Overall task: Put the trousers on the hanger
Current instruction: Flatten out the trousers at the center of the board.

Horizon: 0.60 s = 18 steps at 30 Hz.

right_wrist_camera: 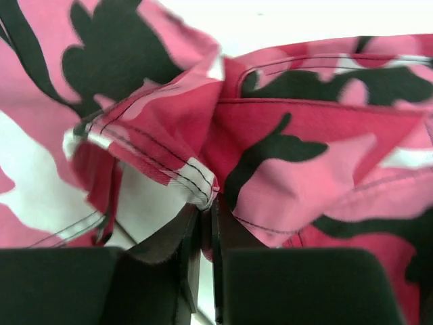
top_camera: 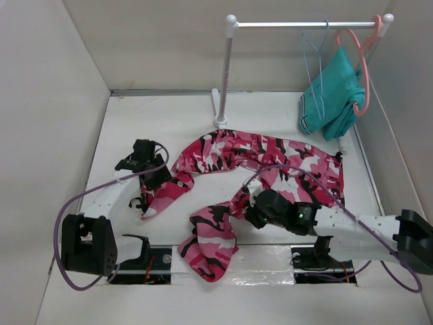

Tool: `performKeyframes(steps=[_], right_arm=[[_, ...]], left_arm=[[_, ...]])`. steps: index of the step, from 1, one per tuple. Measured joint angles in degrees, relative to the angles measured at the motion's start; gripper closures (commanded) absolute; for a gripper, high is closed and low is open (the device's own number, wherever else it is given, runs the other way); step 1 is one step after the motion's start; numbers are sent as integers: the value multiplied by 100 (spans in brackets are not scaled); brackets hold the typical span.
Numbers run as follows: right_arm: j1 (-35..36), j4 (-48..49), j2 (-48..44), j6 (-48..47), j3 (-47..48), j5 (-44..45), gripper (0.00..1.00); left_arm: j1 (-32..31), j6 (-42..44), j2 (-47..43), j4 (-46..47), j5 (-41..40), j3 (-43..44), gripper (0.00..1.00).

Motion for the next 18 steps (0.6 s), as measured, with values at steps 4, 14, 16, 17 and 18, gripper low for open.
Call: performKeyframes(steps=[4, 14, 16, 17, 18], right_arm=[[28, -247, -675, 308, -59, 203, 40], [28, -793, -1117, 293, 247, 640, 35], [28, -745, -1126, 256, 269, 651, 35], [28, -734, -1115, 251, 269, 651, 35], [28, -721, -1084, 249, 269, 649, 35]], left_arm=[[-286, 61, 299, 120, 68, 0, 59], [-621, 79, 874, 157, -975, 44, 56], [-619, 96, 872, 164, -1202, 66, 55], [-616, 101, 850, 173, -1298, 68, 55], [-616, 105, 811, 166, -1379, 68, 54]])
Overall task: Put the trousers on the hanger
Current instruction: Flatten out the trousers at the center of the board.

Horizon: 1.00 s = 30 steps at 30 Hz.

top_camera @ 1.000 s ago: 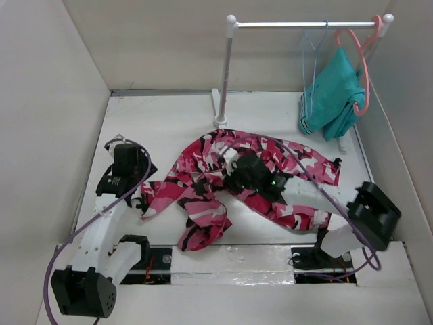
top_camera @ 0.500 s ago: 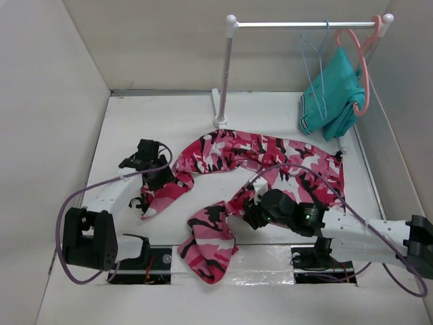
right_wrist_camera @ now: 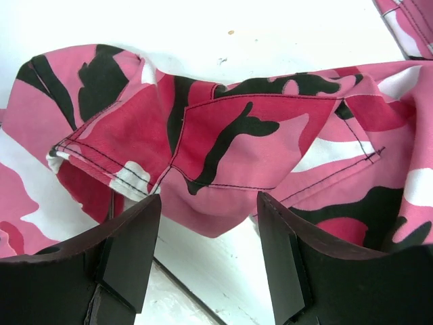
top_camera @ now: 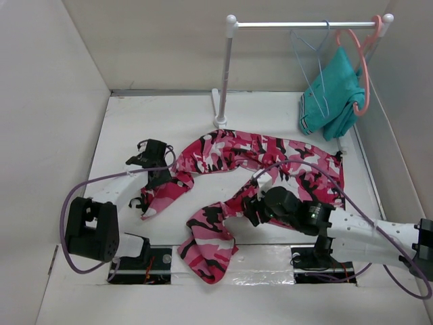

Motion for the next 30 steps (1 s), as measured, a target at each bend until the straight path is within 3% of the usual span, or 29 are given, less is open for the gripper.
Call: performKeyframes(steps=[5, 8, 14, 18, 25, 30], right_arm=[[0, 131, 282, 0, -2, -9, 35], [0, 131, 297, 0, -7, -26, 35], [0, 122, -151, 15, -22, 92, 35], [0, 136, -452, 22, -133, 216, 35], [0, 155, -133, 20, -184, 289, 35], [-4, 181, 33, -17, -179, 415, 35]], left_arm=[[-28, 11, -380, 28, -264, 0, 53], [-28, 20, -164, 68, -262, 24, 57], [-28, 96, 713, 219, -37, 105, 75], [-28, 140, 643, 225, 9, 109, 100], [-52, 151, -39, 11, -131, 173, 100], [-52, 203, -728, -396, -164, 769, 100]])
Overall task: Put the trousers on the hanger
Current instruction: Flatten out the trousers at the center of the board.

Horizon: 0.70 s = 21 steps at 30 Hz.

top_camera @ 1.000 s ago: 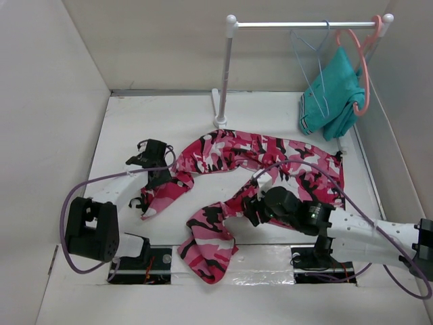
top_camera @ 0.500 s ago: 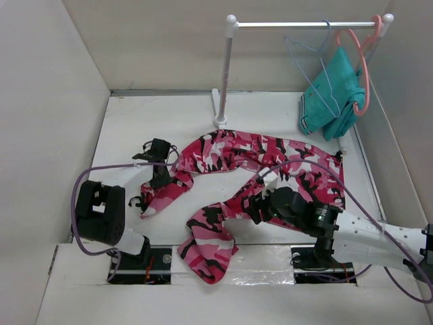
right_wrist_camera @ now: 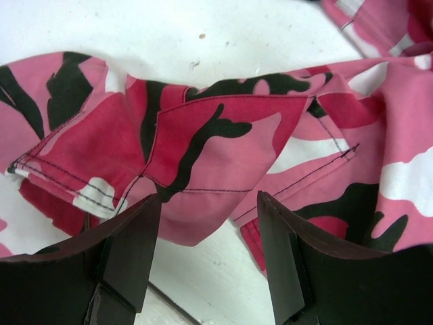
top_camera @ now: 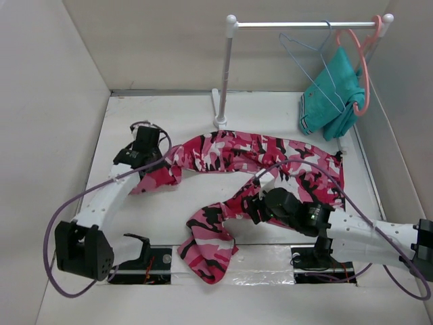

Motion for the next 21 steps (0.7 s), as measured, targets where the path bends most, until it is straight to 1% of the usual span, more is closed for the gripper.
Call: performKeyframes(steps=[5, 9, 13, 21], right_arm=[[-96, 79, 9, -120, 101, 103, 35], [-199, 208, 44, -179, 249, 166, 35], [-208, 197, 26, -219, 433, 275, 35], [-271, 170, -302, -284, 479, 461, 35]], left_arm=[[-2, 170, -649, -479, -188, 1207, 100], [-2, 297, -999, -494, -490, 2044, 100], [4, 363, -1003, -496, -680, 2251, 100], [306, 479, -501, -516, -874, 2216, 100]])
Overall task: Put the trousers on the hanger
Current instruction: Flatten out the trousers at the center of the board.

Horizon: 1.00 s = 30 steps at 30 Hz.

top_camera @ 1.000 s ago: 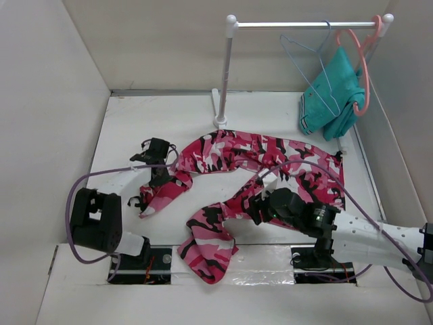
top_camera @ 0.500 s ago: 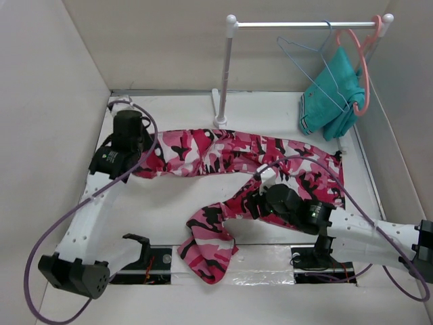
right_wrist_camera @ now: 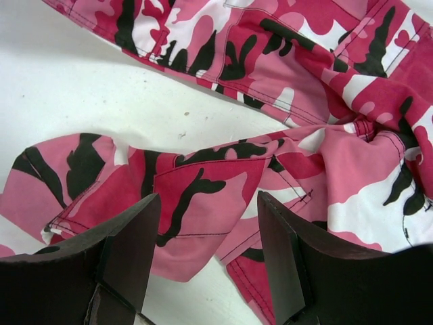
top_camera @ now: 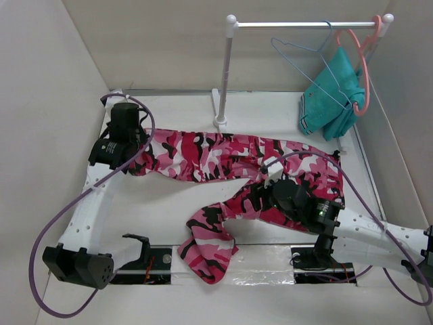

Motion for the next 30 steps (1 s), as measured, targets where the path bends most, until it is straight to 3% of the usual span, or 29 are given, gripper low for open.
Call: performKeyframes(steps=[7, 10, 16, 18, 23, 27, 29, 30], right_arm=[[-81, 74, 79, -109, 4, 17, 35], [-103, 61, 227, -129, 4, 17, 35], [-109, -37, 28, -127, 0, 11, 35], [-109, -50, -170, -129, -11, -24, 35], [-109, -50, -439, -125, -22, -168, 35], [-109, -4, -417, -120, -140, -240, 35], [-109, 39, -330, -122, -214, -262, 35], [-109, 52, -271, -122, -238, -280, 36]], left_arm=[[0, 87, -295, -83, -586, -48, 98], [0, 83, 131, 17, -433, 361, 95], [26, 219, 2487, 627, -85, 1349, 91], [72, 376, 3753, 693, -17, 1978, 81], [262, 662, 6129, 229, 15, 3637, 78], [461, 708, 6216, -68, 74, 3729, 50], [529, 693, 5812, 46, 87, 3493, 50], [551, 693, 5635, 133, 66, 3368, 56]])
